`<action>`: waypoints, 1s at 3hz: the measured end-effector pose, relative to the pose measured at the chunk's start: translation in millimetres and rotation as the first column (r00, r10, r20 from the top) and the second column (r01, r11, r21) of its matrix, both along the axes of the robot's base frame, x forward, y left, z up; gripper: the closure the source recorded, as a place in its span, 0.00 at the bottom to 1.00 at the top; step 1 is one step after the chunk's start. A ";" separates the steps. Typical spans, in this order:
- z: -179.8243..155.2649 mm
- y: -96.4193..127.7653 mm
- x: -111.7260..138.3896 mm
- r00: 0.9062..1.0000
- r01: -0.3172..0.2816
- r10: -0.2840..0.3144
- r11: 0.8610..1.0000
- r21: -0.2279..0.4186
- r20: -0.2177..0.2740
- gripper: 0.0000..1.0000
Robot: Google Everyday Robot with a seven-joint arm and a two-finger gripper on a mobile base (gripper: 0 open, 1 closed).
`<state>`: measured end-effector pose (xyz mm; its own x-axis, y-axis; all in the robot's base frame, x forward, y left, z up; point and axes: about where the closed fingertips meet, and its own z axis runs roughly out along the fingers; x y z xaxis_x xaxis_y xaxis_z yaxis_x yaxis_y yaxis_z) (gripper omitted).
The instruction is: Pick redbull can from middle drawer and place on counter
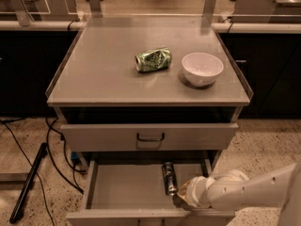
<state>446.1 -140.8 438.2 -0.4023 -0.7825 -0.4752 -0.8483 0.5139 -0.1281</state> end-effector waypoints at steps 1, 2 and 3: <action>-13.3 16.2 2.8 0.998 0.058 -0.057 0.996 0.062 -0.027 1.00; -14.7 17.6 3.1 0.998 0.065 -0.063 0.996 0.069 -0.029 0.83; -14.7 17.6 3.1 0.998 0.065 -0.063 0.996 0.069 -0.029 0.61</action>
Offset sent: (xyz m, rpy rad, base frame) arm 0.0026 0.0151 -0.0125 0.0592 0.0241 -0.0538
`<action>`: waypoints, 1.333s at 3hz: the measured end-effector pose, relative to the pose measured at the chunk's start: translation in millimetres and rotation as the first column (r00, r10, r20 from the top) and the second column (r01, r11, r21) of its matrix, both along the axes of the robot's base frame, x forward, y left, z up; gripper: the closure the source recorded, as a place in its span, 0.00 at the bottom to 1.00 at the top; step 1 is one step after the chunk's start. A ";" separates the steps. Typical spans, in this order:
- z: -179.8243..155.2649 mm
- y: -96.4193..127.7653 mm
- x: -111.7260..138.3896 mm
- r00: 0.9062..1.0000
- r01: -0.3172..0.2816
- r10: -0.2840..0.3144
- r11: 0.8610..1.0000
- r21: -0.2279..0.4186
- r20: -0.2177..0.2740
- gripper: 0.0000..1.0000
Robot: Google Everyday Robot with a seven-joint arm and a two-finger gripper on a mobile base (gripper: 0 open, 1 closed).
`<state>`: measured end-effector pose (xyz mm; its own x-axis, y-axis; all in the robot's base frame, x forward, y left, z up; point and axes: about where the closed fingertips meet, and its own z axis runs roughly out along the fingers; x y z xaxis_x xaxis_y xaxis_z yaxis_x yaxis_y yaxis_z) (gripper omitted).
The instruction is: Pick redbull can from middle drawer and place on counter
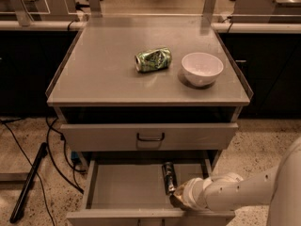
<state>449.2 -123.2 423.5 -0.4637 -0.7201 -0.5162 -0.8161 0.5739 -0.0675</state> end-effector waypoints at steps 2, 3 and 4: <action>-3.8 3.9 7.6 1.000 -0.008 0.008 1.000 -0.014 0.005 0.14; -8.5 11.5 15.1 1.000 -0.011 0.011 1.000 -0.005 0.017 0.00; -13.2 16.7 21.4 1.000 -0.004 0.004 1.000 0.006 0.029 0.00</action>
Offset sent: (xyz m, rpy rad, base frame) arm 0.0083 0.0176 -0.0137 -0.0229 -0.0125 0.0099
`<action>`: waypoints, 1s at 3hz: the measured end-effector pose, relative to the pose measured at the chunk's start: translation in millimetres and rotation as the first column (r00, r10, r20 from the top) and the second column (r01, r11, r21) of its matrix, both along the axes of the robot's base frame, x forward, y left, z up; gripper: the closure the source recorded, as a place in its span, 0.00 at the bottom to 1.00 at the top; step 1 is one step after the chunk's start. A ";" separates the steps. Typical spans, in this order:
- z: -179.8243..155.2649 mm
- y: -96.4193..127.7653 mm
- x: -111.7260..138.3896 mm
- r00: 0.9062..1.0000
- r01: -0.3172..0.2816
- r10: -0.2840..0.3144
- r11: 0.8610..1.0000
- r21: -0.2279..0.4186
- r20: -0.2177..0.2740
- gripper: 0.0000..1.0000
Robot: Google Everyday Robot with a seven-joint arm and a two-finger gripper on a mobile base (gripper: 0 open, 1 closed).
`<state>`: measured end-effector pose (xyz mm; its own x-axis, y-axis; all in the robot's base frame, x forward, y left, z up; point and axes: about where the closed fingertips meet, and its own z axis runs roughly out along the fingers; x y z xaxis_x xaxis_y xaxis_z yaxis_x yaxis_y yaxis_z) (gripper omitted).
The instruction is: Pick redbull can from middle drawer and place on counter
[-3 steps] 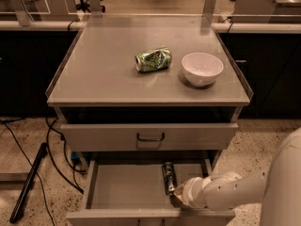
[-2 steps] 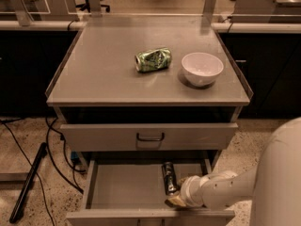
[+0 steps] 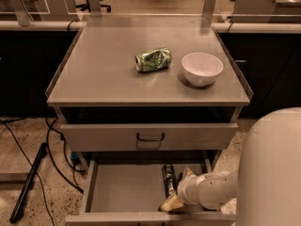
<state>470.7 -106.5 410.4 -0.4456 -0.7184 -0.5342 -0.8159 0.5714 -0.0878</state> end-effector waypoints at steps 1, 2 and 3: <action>-4.5 0.0 6.9 0.999 0.033 -0.033 0.999 0.009 0.012 0.00; -10.1 -0.4 14.9 0.997 0.079 -0.079 0.997 0.020 0.019 0.00; -16.3 -1.2 20.9 0.993 0.119 -0.119 0.993 0.027 0.019 0.00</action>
Offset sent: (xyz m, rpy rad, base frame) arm 0.0213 0.0022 -0.0190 0.0282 -0.0328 -0.1435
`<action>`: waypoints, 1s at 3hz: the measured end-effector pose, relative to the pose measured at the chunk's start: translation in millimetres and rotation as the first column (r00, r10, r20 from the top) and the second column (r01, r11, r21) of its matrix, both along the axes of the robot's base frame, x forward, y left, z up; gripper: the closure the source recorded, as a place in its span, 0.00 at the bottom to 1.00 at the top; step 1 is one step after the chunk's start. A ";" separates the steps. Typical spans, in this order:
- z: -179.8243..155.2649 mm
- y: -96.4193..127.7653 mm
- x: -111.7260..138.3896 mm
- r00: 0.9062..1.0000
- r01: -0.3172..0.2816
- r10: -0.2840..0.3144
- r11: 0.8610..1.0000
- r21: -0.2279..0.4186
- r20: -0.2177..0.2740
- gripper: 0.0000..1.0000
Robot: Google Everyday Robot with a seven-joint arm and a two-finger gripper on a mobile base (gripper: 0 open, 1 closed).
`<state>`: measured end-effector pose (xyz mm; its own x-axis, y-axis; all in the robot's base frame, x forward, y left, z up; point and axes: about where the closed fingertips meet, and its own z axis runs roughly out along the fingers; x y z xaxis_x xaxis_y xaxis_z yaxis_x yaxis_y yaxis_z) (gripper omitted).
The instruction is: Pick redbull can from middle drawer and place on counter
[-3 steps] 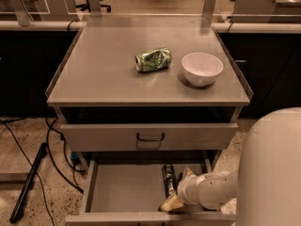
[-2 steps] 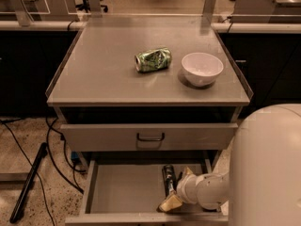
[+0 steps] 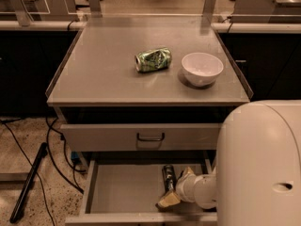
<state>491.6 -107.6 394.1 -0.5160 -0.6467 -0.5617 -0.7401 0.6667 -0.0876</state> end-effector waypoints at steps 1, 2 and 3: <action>-8.9 -0.7 3.2 1.000 0.029 -0.029 1.000 0.010 -0.011 0.00; -20.0 -4.9 5.8 0.998 0.058 -0.058 0.998 0.017 -0.027 0.00; -26.6 -8.7 7.8 0.997 0.072 -0.071 0.997 0.021 -0.028 0.00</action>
Offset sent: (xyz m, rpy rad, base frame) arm 0.0078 -0.0098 -0.0282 0.0214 0.0440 -0.0853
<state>499.4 -116.3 367.4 -0.5757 -0.5953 -0.5605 -0.6926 0.7194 -0.0526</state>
